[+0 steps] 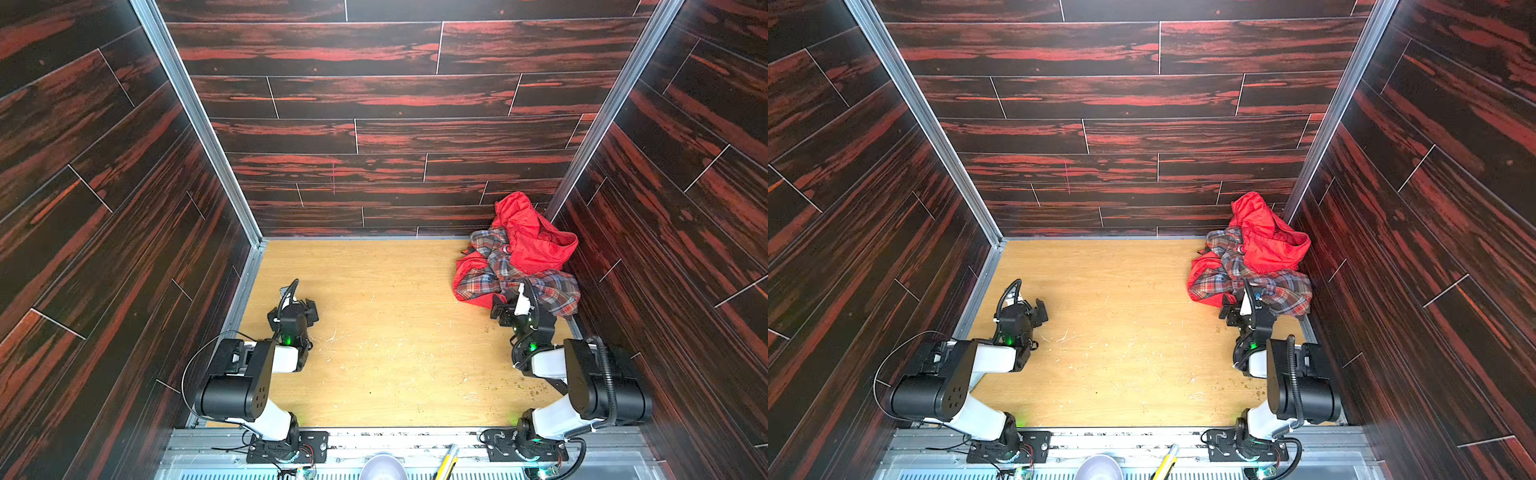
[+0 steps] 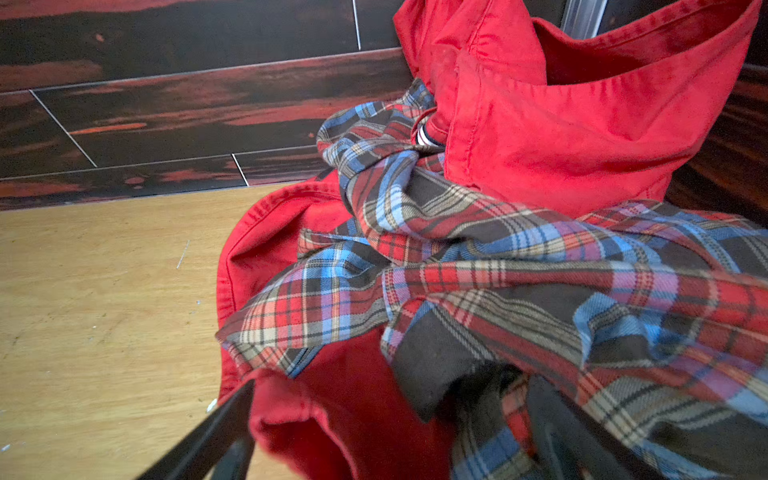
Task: Pick out a specific cloth from the pile
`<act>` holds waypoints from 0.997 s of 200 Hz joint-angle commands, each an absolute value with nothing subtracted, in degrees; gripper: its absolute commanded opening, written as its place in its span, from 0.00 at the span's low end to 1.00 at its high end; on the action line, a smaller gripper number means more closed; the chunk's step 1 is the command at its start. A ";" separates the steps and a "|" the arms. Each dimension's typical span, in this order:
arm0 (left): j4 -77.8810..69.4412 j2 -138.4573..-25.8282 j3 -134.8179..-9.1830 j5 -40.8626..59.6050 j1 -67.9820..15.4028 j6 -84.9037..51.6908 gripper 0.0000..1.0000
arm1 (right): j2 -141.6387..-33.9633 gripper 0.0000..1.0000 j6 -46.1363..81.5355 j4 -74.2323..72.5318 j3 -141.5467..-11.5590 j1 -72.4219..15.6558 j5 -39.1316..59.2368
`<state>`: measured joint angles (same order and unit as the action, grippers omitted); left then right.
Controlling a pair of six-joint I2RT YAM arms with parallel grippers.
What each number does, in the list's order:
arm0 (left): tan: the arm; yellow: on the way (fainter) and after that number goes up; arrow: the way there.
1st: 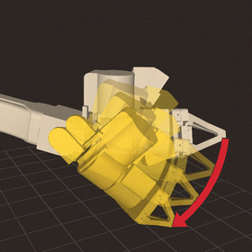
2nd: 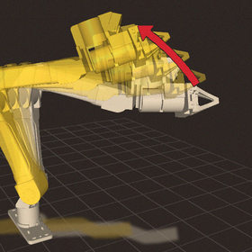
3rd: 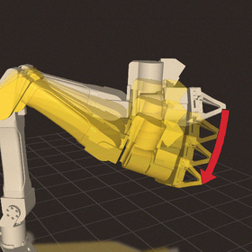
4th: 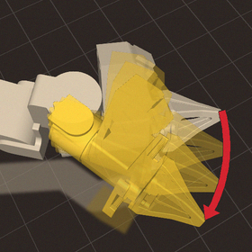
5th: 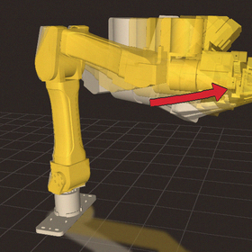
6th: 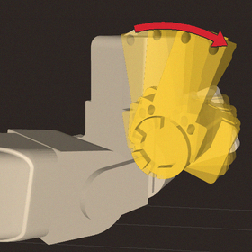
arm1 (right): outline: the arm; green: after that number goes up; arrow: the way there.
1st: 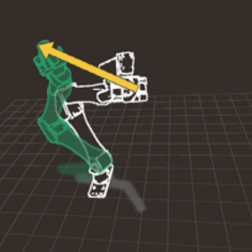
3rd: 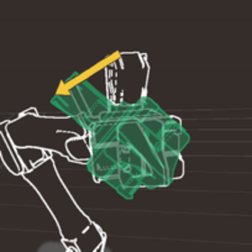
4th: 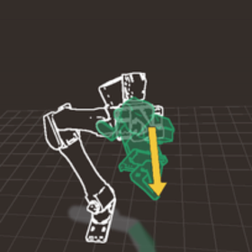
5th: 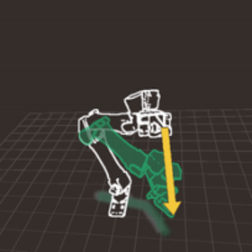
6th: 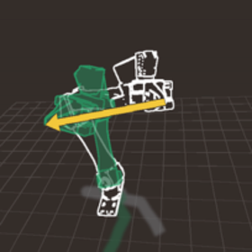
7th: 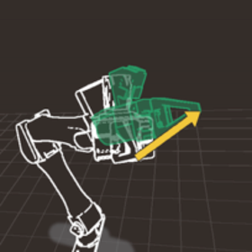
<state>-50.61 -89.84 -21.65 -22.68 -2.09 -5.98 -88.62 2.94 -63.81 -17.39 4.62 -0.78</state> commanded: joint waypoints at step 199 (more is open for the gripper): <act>-47.64 -88.10 -23.77 -19.25 -0.09 -6.11 0.99 | -89.16 0.99 3.69 -63.81 -18.11 6.17 1.64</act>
